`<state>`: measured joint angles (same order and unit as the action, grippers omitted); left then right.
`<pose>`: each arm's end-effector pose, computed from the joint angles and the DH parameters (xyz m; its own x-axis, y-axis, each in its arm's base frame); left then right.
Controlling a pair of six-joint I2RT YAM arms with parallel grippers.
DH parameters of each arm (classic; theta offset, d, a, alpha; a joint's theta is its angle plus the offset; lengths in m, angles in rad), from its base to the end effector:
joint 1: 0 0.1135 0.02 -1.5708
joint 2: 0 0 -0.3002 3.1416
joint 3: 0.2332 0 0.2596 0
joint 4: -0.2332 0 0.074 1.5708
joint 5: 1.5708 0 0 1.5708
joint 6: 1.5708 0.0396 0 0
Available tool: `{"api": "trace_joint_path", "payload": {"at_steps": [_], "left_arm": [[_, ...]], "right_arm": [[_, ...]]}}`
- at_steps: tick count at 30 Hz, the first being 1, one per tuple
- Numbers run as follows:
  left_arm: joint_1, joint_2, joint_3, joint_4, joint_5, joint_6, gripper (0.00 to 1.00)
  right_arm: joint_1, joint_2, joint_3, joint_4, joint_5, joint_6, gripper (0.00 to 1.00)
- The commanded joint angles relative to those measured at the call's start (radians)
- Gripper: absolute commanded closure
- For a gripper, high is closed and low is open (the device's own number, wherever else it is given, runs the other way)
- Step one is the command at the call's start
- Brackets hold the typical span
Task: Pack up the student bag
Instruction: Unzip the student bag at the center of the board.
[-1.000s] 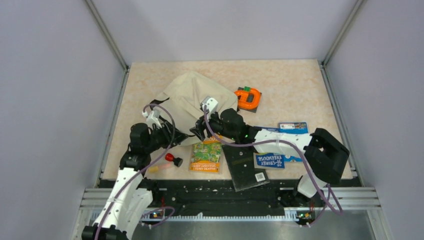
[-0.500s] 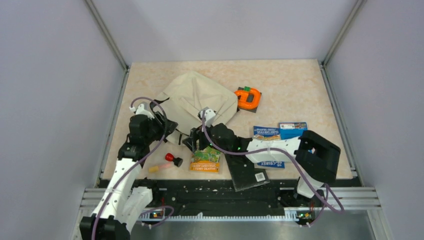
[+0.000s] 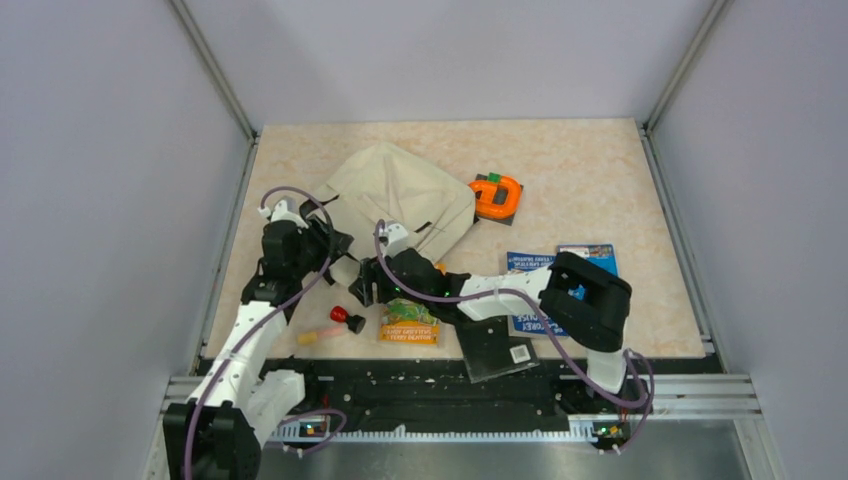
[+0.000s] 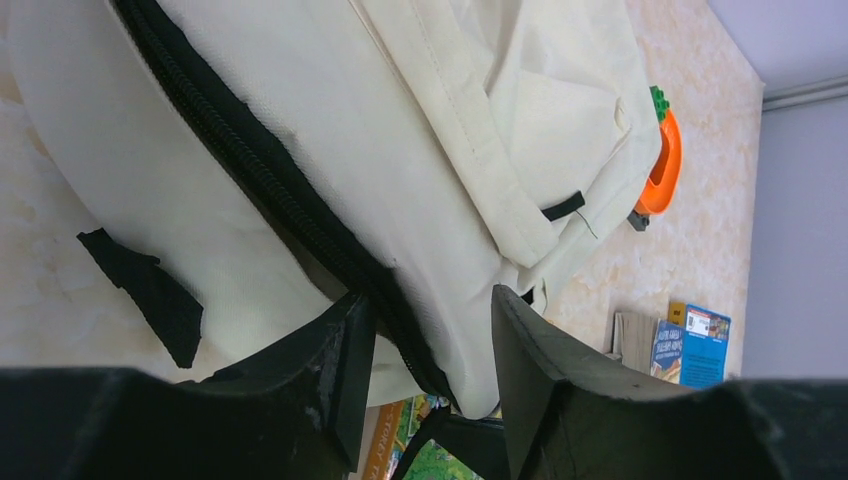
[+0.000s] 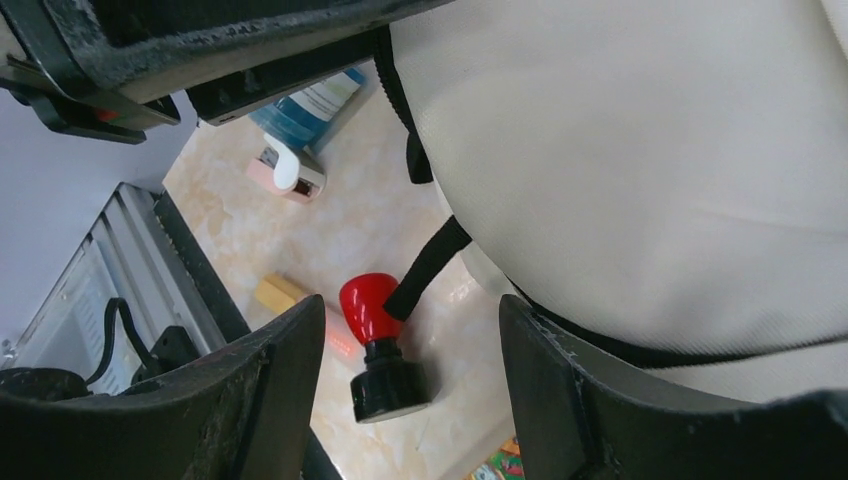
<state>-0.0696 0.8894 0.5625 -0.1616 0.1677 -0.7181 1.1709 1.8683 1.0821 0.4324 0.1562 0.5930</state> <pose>0.1883 -0.0198 0.2693 -0.4944 -0.6158 -0.6134 -0.1457 0.7545 -0.6400 0.1750 0.3983 0.2250 -0.5886 0.0254 -0.8080 -0.6320 0.6087 0.4795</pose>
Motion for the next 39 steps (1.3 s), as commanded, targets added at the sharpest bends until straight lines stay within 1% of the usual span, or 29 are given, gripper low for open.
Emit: {"api": "trace_joint_path", "payload": {"at_steps": [1,5,11,15,16,19,25,29,32,33,36,39], "left_arm": [[0.015,0.037,0.014,0.082,-0.01,0.004,0.5],[0.037,0.077,0.014,0.086,0.004,0.022,0.53],[0.061,0.106,0.007,0.11,0.005,0.031,0.6],[0.062,0.112,0.008,0.113,-0.018,0.041,0.63],[0.085,0.11,0.007,0.113,-0.025,0.044,0.64],[0.089,0.096,-0.006,0.124,-0.048,0.051,0.67],[0.09,0.069,-0.022,0.123,-0.075,0.071,0.68],[0.09,0.081,-0.014,0.111,-0.072,0.084,0.67],[0.09,0.097,-0.007,0.108,-0.056,0.086,0.69],[0.09,0.1,-0.003,0.105,-0.06,0.087,0.71],[0.09,0.097,0.006,0.093,-0.062,0.102,0.75],[0.09,0.093,0.006,0.092,-0.051,0.106,0.84]], "right_arm": [[0.007,0.055,0.092,0.014,0.016,0.004,0.37],[0.007,0.1,0.163,-0.046,0.028,-0.027,0.4],[0.007,0.14,0.192,-0.034,0.047,-0.041,0.46],[0.007,0.165,0.228,-0.051,0.078,-0.063,0.47],[0.007,0.173,0.237,-0.058,0.087,-0.068,0.47],[0.007,0.191,0.256,-0.052,0.1,-0.089,0.47],[0.007,0.238,0.294,-0.021,0.151,-0.112,0.49],[0.007,0.261,0.299,0.043,0.186,-0.129,0.55],[0.007,0.284,0.319,0.074,0.217,-0.141,0.6],[0.007,0.29,0.316,0.098,0.227,-0.15,0.62],[0.007,0.3,0.311,0.148,0.27,-0.165,0.65],[0.006,0.316,0.316,0.183,0.296,-0.196,0.7]]}}
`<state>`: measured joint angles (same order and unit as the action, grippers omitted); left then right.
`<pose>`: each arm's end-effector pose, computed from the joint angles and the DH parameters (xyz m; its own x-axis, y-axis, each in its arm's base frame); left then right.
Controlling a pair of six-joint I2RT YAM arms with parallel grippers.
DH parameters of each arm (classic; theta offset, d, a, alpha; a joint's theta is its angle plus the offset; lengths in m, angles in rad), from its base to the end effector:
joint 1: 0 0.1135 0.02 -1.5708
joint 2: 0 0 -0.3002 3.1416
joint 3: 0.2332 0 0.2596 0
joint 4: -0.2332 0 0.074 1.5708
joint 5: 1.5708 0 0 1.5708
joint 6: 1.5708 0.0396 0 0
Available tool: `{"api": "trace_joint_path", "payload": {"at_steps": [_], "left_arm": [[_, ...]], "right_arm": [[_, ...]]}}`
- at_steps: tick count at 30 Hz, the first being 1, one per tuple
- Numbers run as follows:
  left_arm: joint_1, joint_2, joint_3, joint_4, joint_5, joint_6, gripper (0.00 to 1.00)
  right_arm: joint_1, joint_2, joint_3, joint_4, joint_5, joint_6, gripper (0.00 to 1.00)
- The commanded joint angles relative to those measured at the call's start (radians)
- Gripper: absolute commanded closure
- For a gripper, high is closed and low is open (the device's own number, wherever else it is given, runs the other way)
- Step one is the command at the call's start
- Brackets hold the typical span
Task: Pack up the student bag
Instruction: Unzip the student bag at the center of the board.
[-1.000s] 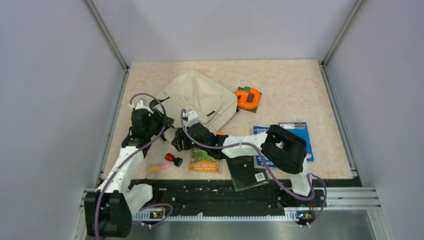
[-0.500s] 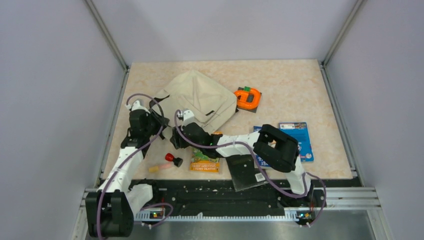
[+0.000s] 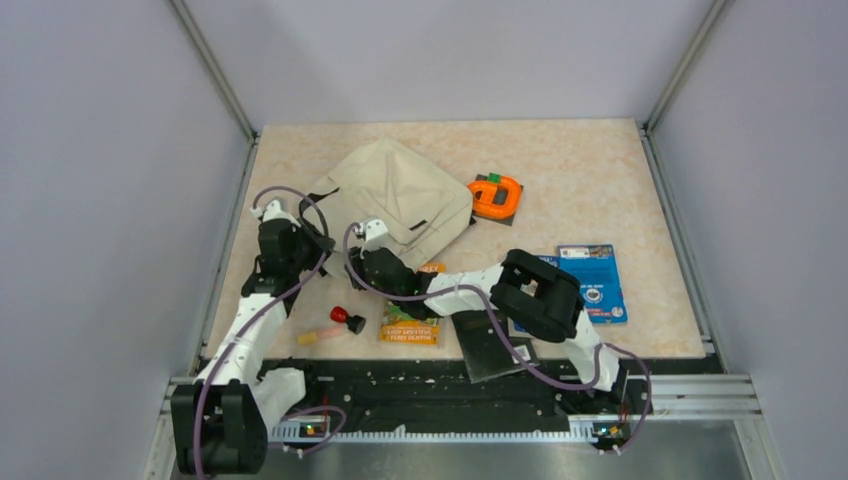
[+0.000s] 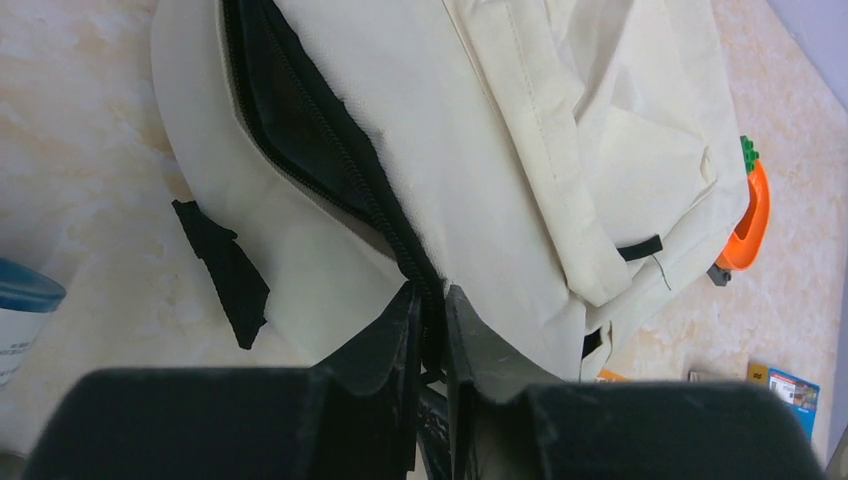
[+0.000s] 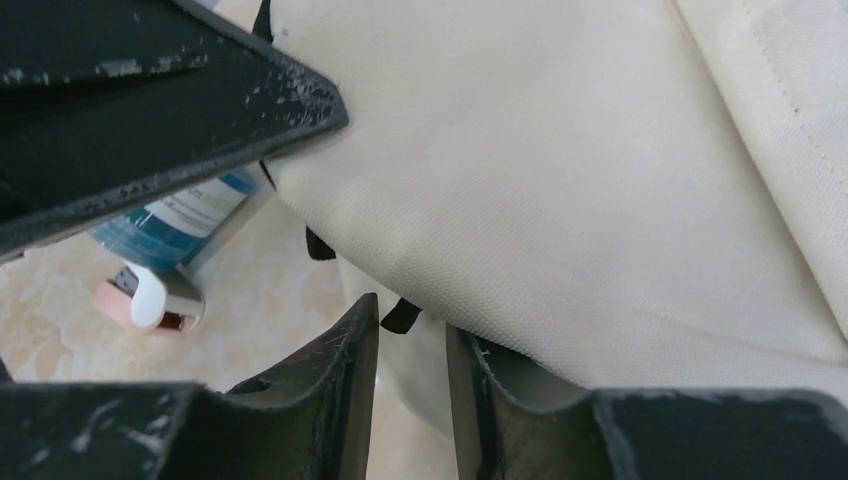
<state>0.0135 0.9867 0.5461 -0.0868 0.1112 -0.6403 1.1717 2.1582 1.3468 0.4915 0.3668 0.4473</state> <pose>0.2065 -0.0016 0.2534 -0.4528 -0.5999 -0.6596 -0.2345 0.7939 -0.5610 0.2109 0.4636 0.1866 -0.4250 0.0313 -0.9047 -0.6034 0.7352 0.3089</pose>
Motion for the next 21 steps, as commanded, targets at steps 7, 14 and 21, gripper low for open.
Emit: {"api": "trace_joint_path", "payload": {"at_steps": [7,14,21], "left_arm": [[0.006,-0.009,0.038,0.001,0.03,0.027,0.99],[0.008,-0.016,0.104,-0.041,0.055,0.045,1.0],[0.008,-0.02,0.132,-0.045,0.051,0.027,1.0]], "right_arm": [[0.006,-0.019,-0.037,0.246,0.133,-0.107,1.0],[0.006,-0.229,-0.267,0.278,0.14,-0.125,1.0],[0.006,-0.408,-0.434,0.212,0.072,-0.075,1.0]]}}
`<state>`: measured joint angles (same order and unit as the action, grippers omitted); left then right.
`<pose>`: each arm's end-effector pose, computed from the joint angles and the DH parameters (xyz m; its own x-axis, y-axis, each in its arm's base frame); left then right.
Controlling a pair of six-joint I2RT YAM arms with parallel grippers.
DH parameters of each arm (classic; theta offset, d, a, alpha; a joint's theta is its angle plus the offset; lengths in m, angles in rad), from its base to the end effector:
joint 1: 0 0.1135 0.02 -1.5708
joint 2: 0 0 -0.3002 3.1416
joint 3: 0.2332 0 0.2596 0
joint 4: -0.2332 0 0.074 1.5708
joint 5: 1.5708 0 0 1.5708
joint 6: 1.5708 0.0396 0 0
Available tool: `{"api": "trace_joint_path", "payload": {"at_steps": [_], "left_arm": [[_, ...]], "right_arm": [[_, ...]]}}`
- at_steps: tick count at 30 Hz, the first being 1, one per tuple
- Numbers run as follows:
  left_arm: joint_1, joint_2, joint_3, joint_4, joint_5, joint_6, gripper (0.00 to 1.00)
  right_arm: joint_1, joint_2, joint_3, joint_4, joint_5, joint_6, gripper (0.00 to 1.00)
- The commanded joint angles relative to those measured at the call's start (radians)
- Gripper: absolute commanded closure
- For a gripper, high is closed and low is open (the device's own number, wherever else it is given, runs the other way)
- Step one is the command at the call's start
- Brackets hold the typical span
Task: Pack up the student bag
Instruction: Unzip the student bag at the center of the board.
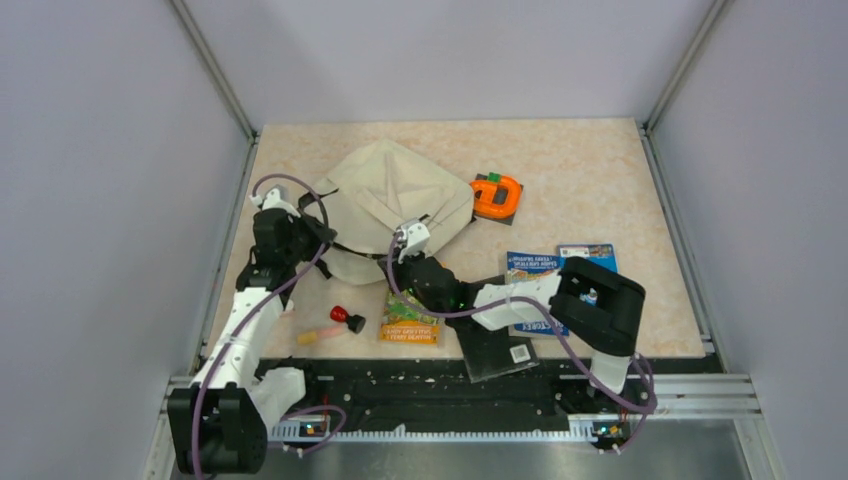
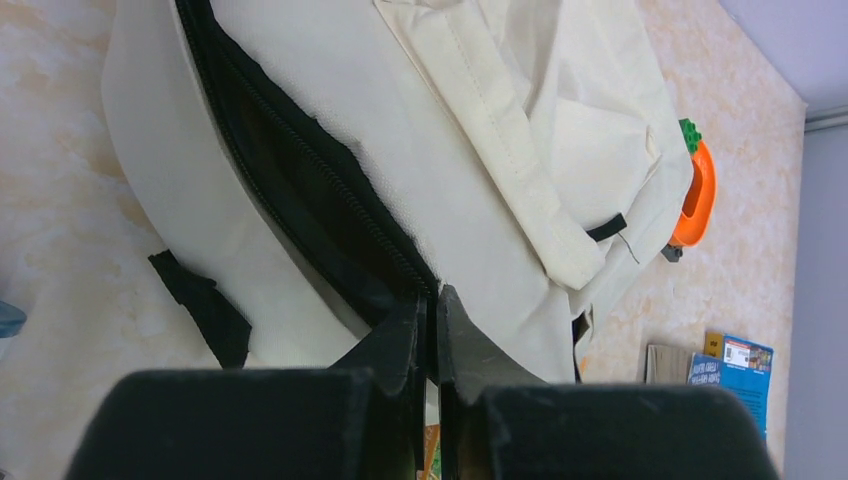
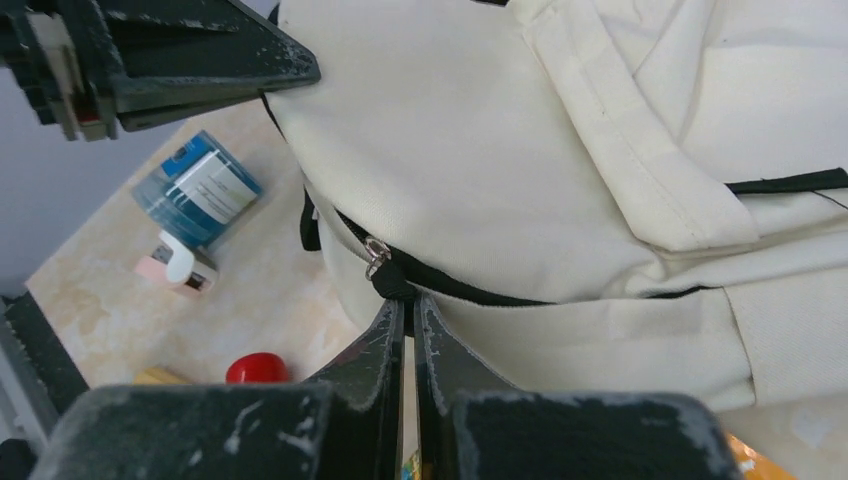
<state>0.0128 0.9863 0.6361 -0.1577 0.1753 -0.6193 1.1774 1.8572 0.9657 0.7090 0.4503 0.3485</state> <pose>0.2110 -0.0042 0.2786 -0.4771 -0.5777 -0.6623 -0.1685 0.7997 -0.5763 0.1761 0.3795 0.2228 -0.2933 0.0953 -0.9513 -0.6036 0.7532 0.2616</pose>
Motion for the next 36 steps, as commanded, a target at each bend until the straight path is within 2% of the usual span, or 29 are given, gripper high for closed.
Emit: {"api": "trace_joint_path", "payload": {"at_steps": [1,16,21,31,36], "left_arm": [[0.009,-0.02,0.044,0.029,-0.007,-0.003,1.0],[0.009,-0.021,0.221,-0.13,0.037,0.04,1.0],[0.009,-0.017,0.27,-0.208,-0.017,0.117,1.0],[0.007,-0.048,0.207,-0.177,-0.044,0.193,1.0],[0.007,-0.053,0.204,-0.176,-0.04,0.211,1.0]], "right_arm": [[0.001,-0.123,-0.063,-0.02,-0.02,0.026,1.0],[0.0,-0.27,-0.17,-0.229,-0.001,0.027,1.0],[-0.014,-0.31,-0.18,-0.279,0.023,0.016,1.0],[-0.163,-0.371,-0.141,-0.398,-0.165,0.036,1.0],[-0.247,-0.325,-0.101,-0.468,-0.232,0.034,1.0]]}}
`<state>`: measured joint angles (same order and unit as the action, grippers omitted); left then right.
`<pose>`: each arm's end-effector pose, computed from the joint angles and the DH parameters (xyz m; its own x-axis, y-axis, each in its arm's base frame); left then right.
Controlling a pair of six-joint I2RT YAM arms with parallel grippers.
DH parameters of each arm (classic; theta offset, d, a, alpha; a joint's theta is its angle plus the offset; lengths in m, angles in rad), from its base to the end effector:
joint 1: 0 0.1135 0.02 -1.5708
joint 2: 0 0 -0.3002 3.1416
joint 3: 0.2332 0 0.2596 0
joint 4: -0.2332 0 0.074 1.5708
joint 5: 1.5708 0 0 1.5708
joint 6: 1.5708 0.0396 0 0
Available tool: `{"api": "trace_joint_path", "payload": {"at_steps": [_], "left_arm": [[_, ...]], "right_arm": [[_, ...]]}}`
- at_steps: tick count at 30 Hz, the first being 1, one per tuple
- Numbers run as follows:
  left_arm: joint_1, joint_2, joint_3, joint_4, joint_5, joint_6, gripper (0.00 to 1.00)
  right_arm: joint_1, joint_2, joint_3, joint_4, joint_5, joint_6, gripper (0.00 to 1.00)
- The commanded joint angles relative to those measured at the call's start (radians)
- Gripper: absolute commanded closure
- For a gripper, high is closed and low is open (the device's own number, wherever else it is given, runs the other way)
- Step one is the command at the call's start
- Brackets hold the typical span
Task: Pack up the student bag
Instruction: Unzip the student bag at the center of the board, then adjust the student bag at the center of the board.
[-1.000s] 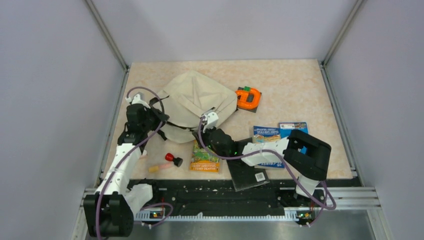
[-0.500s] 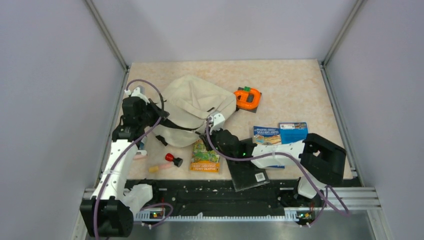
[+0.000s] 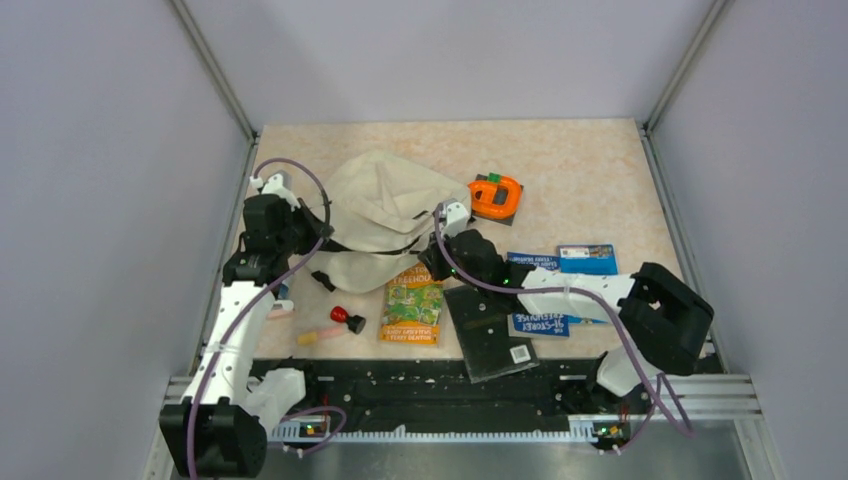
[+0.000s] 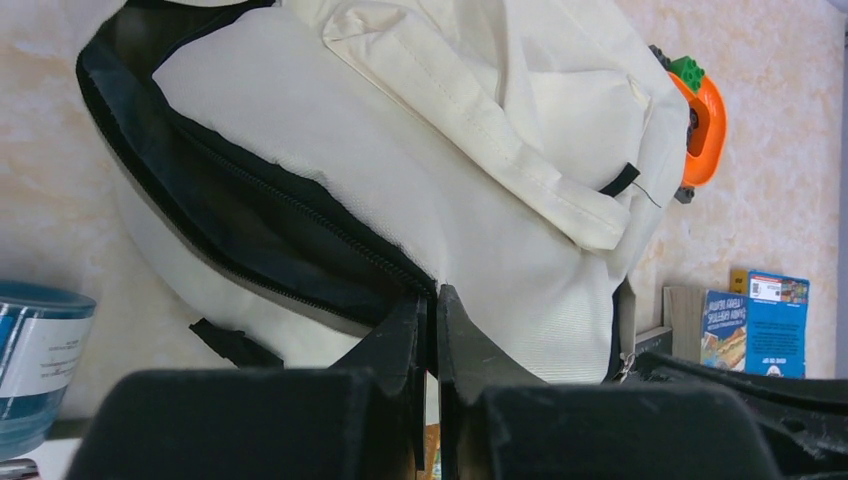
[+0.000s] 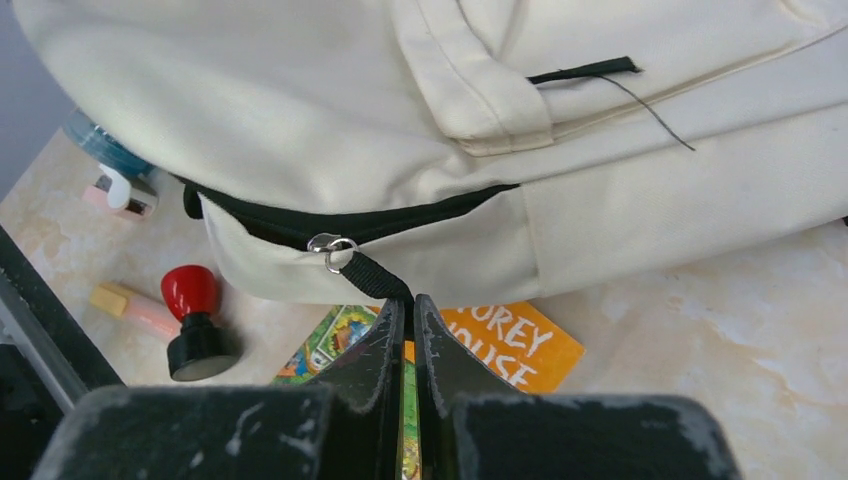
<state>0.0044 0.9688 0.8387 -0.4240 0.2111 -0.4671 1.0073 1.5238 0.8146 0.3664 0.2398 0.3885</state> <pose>0.2041 -0.0074 0.3283 -0.5481 -0.4427 -0.7096 -0.0817 0.8727 -0.4814 0.1909 0.2846 0.2566 -0.4320 0.0052 -0.9019 -0.5814 0.7629 0.2829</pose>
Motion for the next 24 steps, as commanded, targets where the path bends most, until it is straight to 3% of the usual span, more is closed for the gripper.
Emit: {"api": "trace_joint_path", "payload": {"at_steps": [1,14,19,20,24], "left_arm": [[0.016,-0.038,0.002,0.094,-0.069,0.059,1.0],[0.011,-0.018,0.04,0.119,0.0,0.067,1.0],[-0.049,0.021,0.084,0.145,-0.032,0.074,1.0],[-0.07,0.036,0.098,0.145,-0.054,0.075,1.0],[-0.178,0.111,0.16,0.133,-0.184,0.066,1.0]], "right_arm": [[-0.093,0.024,0.062,-0.143,-0.031,-0.003,1.0],[-0.166,0.1,0.138,-0.154,0.047,-0.033,1.0],[-0.169,0.093,0.163,-0.166,0.06,-0.052,1.0],[-0.169,0.084,0.166,-0.172,0.05,-0.053,0.98],[-0.17,0.01,0.119,-0.153,0.003,-0.055,0.54]]}}
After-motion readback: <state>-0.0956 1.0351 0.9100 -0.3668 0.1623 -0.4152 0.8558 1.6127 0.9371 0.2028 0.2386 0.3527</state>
